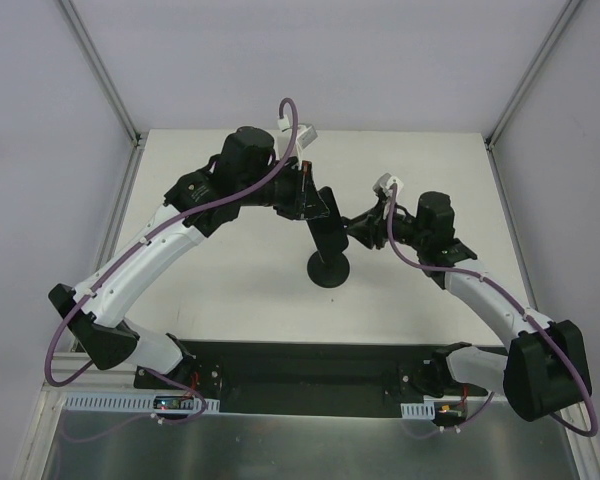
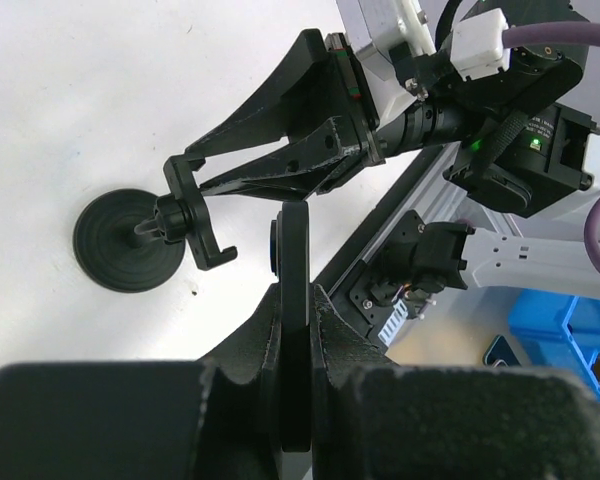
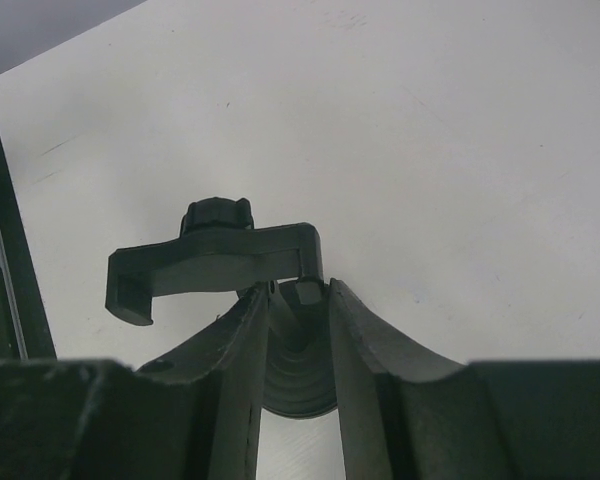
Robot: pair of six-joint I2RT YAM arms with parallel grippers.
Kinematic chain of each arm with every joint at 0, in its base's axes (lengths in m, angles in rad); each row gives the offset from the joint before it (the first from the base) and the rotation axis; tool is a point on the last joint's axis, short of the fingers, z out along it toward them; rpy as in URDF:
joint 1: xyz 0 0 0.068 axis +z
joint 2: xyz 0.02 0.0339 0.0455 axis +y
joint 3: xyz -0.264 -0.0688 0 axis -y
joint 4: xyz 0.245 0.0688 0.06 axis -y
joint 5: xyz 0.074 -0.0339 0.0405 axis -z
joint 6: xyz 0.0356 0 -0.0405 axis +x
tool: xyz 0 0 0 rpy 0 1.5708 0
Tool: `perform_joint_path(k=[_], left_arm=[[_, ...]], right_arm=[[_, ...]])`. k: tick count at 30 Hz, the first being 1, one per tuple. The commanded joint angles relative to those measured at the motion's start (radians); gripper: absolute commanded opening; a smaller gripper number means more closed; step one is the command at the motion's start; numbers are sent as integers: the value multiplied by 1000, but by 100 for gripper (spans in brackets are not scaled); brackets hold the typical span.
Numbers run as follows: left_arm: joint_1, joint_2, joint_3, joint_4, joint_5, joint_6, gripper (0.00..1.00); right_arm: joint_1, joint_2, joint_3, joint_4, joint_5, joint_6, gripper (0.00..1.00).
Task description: Place the phone on the phone stand
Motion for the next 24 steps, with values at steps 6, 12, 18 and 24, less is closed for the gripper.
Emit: perform_joint_path(k=[6,12,18,24], left_arm=[[-8,-26,24,42,16,38,0],[-8,-15,18,42,27,38,0],[-8,-21,12,42,25,37,0],[-8,-23,12,42,28,37,0]], right_arm=[[9,-22,59,5,83,-54,34],[9,-9,79,1,45,-57,32],[9,17,102,3,5,-52,29],[9,24,98,-5,5,-57,29]])
